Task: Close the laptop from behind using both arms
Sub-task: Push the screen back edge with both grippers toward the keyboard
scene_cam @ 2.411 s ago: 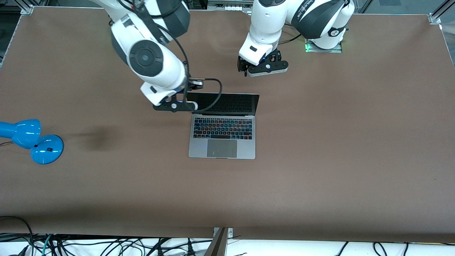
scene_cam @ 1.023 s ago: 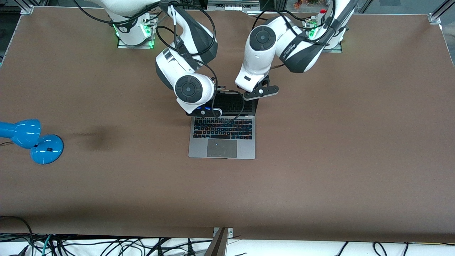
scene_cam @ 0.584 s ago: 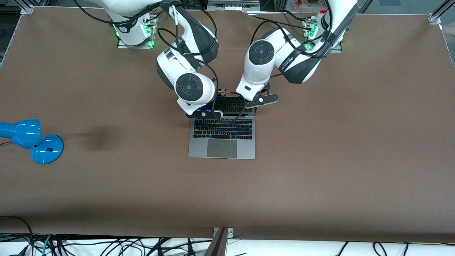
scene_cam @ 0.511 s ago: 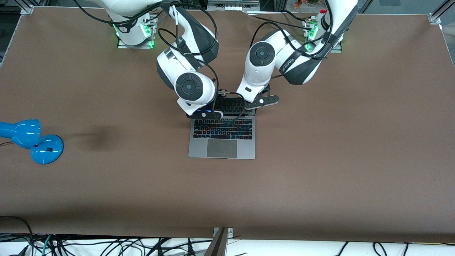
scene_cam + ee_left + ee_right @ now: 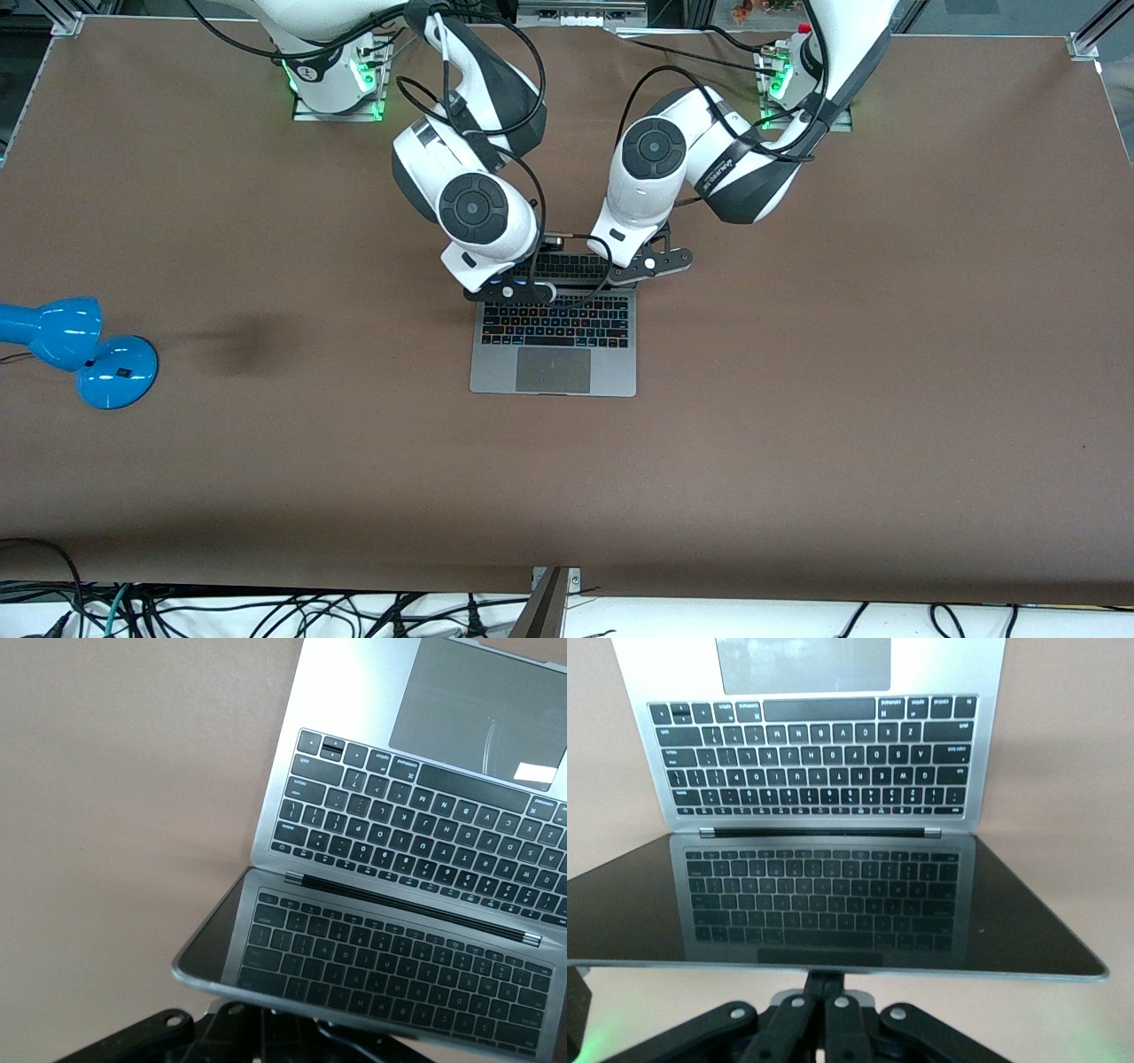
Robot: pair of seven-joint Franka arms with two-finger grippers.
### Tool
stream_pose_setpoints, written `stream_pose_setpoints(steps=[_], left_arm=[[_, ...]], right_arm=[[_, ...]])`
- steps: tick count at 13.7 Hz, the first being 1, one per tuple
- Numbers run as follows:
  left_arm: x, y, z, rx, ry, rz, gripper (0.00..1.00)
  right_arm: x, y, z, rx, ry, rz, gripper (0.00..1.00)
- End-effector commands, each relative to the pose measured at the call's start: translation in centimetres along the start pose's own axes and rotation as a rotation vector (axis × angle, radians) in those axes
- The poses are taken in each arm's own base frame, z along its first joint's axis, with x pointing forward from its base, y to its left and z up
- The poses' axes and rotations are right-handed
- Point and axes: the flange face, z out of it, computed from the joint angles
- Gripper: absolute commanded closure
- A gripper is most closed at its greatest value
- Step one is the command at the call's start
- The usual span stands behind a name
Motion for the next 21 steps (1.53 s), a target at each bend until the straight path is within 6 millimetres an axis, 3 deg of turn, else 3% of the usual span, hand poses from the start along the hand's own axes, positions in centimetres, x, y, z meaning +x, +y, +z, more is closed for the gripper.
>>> stream_pose_setpoints(steps=[1, 7, 17, 21], left_arm=[[0.4, 0.6, -0.1, 0.007, 0.024, 0.011, 1.00], [2.2, 1.6, -0.1, -0.003, 0.039, 0.015, 1.00], [2.4, 1.6, 0.2, 0.000, 0.036, 0.020, 1.00], [4.4, 1.8, 0.7, -0.002, 0.049, 0.013, 1.00]], right_arm=[[0.8, 0.4, 0.3, 0.000, 0.023, -0.014, 1.00], [2.0, 1.1, -0.5, 0.014, 0.072, -0.041, 1.00], [4.4, 2.3, 0.7, 0.009, 0.119, -0.066, 1.00], [5.3, 2.7, 1.1, 0.015, 0.136, -0.069, 1.00]])
